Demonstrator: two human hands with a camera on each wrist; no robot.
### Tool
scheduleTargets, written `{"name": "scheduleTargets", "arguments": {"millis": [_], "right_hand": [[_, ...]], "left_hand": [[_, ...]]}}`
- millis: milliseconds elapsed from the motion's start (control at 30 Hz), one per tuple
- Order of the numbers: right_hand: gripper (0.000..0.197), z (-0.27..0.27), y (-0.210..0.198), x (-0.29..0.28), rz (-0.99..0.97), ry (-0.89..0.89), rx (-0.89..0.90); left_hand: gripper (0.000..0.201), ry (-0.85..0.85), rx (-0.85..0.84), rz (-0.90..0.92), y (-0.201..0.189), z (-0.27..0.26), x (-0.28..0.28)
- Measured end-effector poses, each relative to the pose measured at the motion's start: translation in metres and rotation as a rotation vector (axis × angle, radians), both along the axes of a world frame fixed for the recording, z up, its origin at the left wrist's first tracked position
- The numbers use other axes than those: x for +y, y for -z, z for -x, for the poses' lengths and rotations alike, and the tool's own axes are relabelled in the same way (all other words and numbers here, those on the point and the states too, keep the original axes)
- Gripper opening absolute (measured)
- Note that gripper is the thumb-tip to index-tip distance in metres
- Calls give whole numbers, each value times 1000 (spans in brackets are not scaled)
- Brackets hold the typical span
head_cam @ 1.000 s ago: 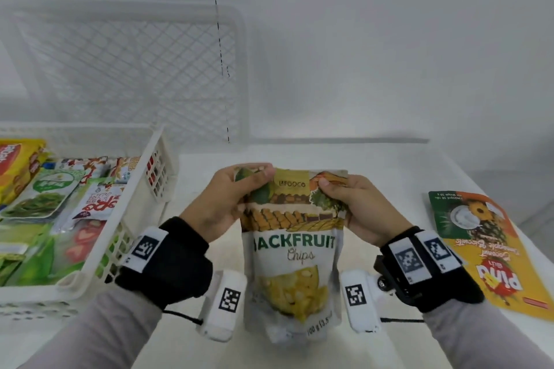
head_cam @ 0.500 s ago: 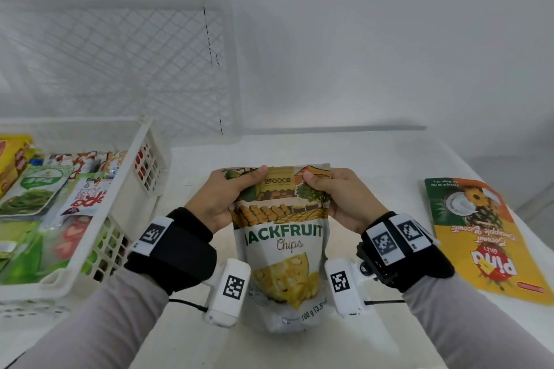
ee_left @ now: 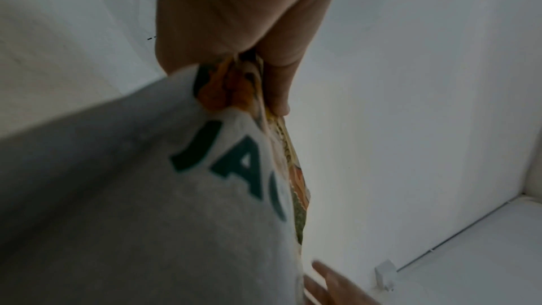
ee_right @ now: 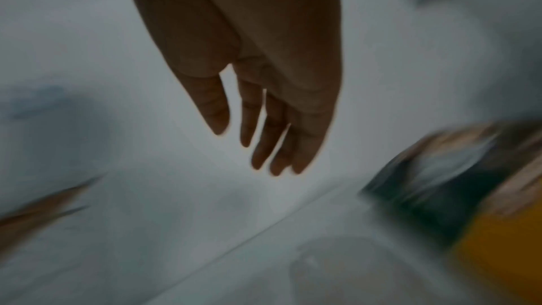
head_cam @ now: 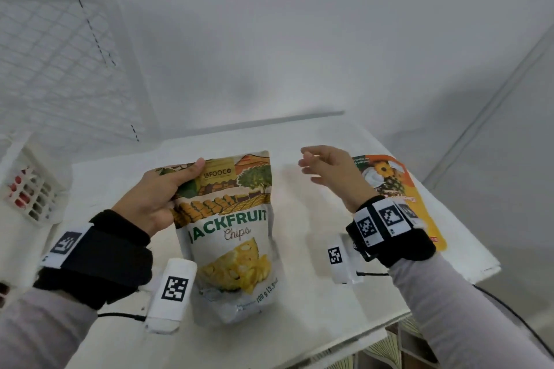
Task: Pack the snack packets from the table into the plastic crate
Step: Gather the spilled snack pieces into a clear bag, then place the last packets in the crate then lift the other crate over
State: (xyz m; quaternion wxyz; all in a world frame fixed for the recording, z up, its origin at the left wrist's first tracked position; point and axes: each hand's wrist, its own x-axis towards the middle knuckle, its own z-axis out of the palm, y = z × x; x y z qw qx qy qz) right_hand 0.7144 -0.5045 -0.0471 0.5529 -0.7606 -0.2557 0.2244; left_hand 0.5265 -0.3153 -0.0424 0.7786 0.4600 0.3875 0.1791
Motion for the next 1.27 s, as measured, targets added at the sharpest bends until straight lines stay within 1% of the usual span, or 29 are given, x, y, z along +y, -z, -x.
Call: {"name": "scheduleTargets", "arguments": {"millis": [33, 100, 200, 267, 334, 400, 467, 534, 600, 700, 800, 867, 901, 967, 1001, 1034, 1101, 1167, 1201, 1267], "right_hand": [[24, -18, 1, -16, 65, 107, -71], [33, -51, 4, -49, 195, 264, -126], [47, -84, 9, -90, 481, 372, -147], [60, -97, 13, -109, 652, 399, -120], [72, -104, 17, -119, 708, 409, -73], [78, -108, 21, -122, 718, 408, -36], [74, -112, 27, -122, 732, 403, -17], [66, -114, 31, -121, 776, 394, -18], [65, -117, 34, -122, 825, 376, -18], [66, -123, 39, -125, 849, 342, -8], [59, -132, 42, -129, 826, 304, 21], [57, -138, 45, -135, 790, 312, 92], [58, -141, 46, -138, 722, 320, 173], [61, -145, 49, -143, 515, 319, 353], [62, -145, 50, -143, 434, 320, 405], [59, -143, 50, -141, 373, 314, 437], [40, -139, 46, -131, 263, 298, 460], [23, -135, 40, -119, 166, 267, 443], [17, -132, 36, -112, 126, 249, 422], [13, -122, 24, -95, 55, 200, 379]], "left_hand": [[36, 3, 6, 9, -1, -2, -1], [43, 14, 19, 14, -2, -6, -1], [55, 28, 36, 8, -4, -14, -3], [50, 38, 47, 2, -5, -20, -5], [44, 45, 60, 1, -6, -25, -6], [48, 40, 68, -2, -6, -28, -7], [53, 38, 71, -9, -7, -30, -8], [51, 37, 67, -13, -8, -30, -9], [46, 28, 65, -20, -9, -29, -11], [42, 11, 71, -34, -9, -27, -13], [33, 3, 73, -30, -12, -24, -16], [37, -3, 73, -17, -15, -21, -19], [44, -10, 73, -13, -17, -20, -21], [58, -18, 67, -14, -21, -18, -24], [61, -27, 60, -16, -23, -17, -24], [62, -35, 52, -16, -25, -15, -24], [59, -47, 34, -14, -29, -13, -23], [54, -57, 6, -14, -35, -11, -21], [53, -65, -4, -17, -38, -9, -19], [58, -81, -17, -32, -45, -5, -16]]}}
